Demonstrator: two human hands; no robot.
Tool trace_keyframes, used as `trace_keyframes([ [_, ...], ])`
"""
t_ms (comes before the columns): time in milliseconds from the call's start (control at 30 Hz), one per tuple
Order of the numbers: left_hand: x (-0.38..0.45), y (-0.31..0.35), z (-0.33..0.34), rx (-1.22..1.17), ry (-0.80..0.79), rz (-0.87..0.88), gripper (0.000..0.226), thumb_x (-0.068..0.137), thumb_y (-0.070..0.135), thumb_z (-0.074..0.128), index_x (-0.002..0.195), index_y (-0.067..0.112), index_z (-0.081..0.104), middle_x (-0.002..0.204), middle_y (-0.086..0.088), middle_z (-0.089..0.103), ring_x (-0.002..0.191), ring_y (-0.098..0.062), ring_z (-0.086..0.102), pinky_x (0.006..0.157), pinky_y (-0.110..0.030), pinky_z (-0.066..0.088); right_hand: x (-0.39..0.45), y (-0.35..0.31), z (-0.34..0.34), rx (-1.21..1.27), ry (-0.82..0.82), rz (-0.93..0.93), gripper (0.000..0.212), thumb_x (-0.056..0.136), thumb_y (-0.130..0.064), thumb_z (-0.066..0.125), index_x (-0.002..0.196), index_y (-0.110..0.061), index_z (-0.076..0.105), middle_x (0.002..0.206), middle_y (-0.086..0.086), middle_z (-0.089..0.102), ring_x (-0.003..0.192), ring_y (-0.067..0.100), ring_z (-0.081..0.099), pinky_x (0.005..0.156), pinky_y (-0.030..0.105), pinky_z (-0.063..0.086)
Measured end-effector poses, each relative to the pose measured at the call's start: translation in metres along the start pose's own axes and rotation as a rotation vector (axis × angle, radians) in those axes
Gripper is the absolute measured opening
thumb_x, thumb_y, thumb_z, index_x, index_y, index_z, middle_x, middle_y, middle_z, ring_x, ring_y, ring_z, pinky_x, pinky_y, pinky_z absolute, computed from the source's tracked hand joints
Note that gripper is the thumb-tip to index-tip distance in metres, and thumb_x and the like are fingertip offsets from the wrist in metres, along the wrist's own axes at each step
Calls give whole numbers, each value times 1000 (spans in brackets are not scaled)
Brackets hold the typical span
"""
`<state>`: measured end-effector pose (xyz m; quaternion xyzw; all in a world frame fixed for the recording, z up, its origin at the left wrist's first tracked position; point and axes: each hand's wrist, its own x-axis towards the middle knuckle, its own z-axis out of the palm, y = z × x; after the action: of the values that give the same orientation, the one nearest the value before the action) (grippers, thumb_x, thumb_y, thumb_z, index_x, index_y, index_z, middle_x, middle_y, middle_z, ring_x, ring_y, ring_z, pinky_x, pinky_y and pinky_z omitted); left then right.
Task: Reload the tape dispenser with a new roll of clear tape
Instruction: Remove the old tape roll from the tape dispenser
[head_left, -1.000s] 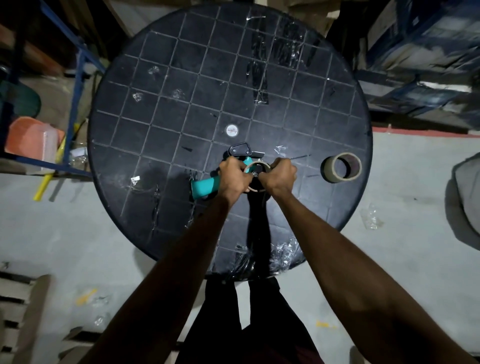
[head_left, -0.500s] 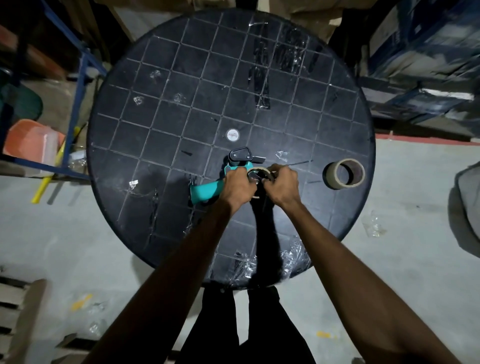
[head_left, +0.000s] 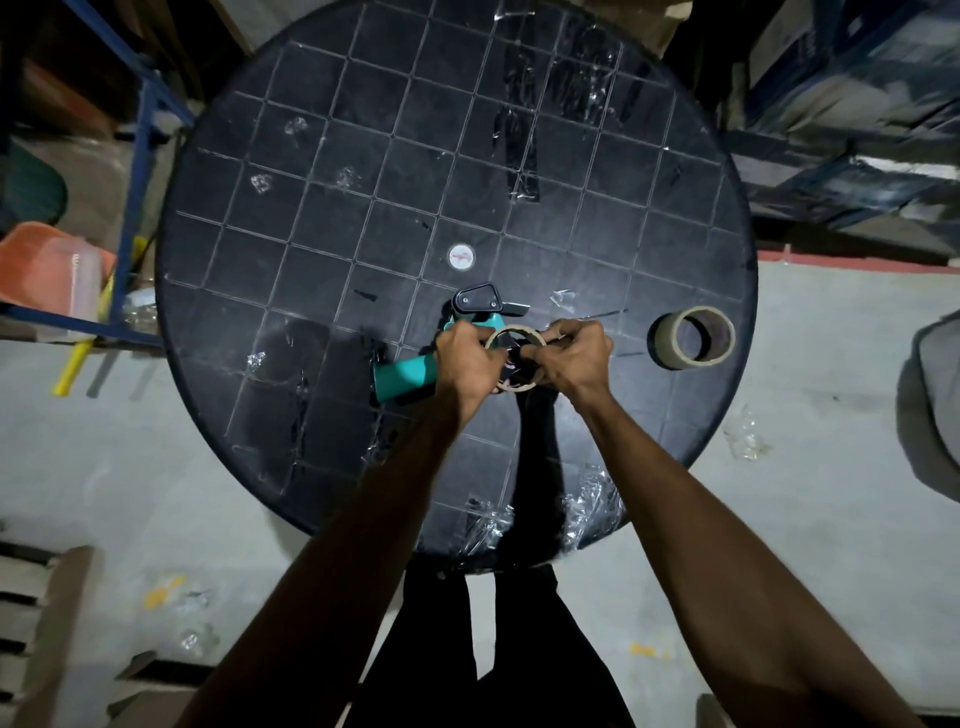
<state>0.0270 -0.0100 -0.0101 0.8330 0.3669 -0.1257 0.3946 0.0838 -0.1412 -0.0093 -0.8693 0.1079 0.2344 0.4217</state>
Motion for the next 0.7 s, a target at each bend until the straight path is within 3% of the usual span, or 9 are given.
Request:
trace_keyframes([
  [100,-5,2,-9,1,-20,33,32,86,18,76,118,15,75,111,-6,75,83,-12,63,75,-15,46,-6,0,1,34,8,50,25,62,-7,91,62,-18,68,63,-2,69,58,18,71,58,35,64],
  [167,-9,3,-16,32,-42,79,29,87,21,75,114,13,76,106,-8,76,85,-19,68,78,-27,54,-11,5,3,25,23,87,28,58,-21,90,61,-18,62,64,7,71,58,25,74,58,43,65],
  [267,-14,-4,-18,104,-53,90,24,88,29,70,102,11,76,93,-13,75,87,-32,69,76,-35,52,-17,16,7,-13,-25,157,32,63,-36,83,66,-15,59,71,16,73,58,30,73,60,46,64],
  [367,-19,-12,-10,142,-109,87,32,88,41,63,98,12,72,91,-13,73,82,-33,69,79,-39,59,-21,10,3,-184,-29,93,26,77,-35,77,91,-13,70,85,9,73,73,25,70,74,33,58],
  [467,-14,-14,0,145,-103,71,32,90,38,59,100,9,69,93,-16,72,81,-36,70,77,-44,60,-13,3,1,-186,-80,-80,32,83,-24,73,114,-16,74,93,6,77,84,22,71,87,35,59],
  [567,-10,-7,2,79,-84,61,24,91,29,62,101,10,71,95,-14,74,78,-32,72,75,-42,62,-5,6,4,-202,-108,-116,30,77,-24,71,105,-18,79,92,3,79,84,20,74,88,42,61],
  [700,-3,-8,6,3,-53,11,19,89,23,67,97,9,77,93,-11,76,76,-25,72,64,-27,57,1,5,4,-157,-71,-62,23,72,-22,79,94,-17,83,80,0,77,74,16,73,79,36,63],
])
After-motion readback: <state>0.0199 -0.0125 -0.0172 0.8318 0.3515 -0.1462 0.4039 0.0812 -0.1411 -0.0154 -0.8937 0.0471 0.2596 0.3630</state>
